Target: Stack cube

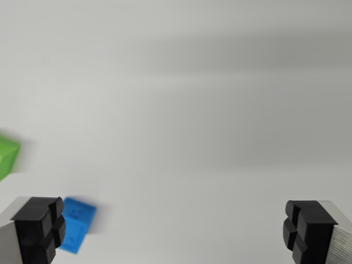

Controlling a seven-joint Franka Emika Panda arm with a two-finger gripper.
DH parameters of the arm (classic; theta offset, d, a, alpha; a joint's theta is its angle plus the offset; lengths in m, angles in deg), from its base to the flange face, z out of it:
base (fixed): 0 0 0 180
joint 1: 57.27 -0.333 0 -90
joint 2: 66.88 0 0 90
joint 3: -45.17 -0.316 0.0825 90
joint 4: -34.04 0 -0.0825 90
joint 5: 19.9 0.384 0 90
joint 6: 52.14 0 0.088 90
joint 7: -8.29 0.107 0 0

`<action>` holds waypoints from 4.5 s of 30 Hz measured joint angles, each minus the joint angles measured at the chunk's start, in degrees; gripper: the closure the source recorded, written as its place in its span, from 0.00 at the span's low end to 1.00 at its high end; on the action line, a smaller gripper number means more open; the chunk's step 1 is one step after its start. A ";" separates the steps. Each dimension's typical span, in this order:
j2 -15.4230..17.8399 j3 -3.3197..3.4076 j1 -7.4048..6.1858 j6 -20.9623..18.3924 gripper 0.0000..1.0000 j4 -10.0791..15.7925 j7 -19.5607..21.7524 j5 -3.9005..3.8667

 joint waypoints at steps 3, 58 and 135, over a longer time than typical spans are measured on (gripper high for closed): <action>0.00 0.00 0.00 0.00 0.00 0.00 0.00 0.00; -0.66 -1.24 -3.66 5.61 0.00 6.00 10.01 0.00; -19.86 -5.22 -21.20 27.66 0.00 11.16 51.82 0.41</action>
